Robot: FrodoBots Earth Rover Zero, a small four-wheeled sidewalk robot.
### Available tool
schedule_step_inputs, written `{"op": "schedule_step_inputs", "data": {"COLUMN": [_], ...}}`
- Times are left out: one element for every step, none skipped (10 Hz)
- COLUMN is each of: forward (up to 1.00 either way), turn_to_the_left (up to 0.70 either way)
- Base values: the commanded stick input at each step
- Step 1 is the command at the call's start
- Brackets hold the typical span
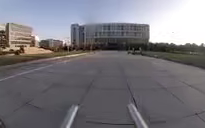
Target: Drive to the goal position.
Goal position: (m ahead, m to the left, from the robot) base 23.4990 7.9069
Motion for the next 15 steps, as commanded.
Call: {"op": "schedule_step_inputs", "data": {"forward": [0.7,0.7,0.7,0.7,0.7,0.7,0.7,0.7,0.7,0.7,0.7,0.7,0.7,0.7,0.7], "turn_to_the_left": [0.0,0.0,0.0,0.0,0.0,0.0,0.0,0.0,0.0,0.0,0.0,0.0,0.0,0.0,-0.1]}}
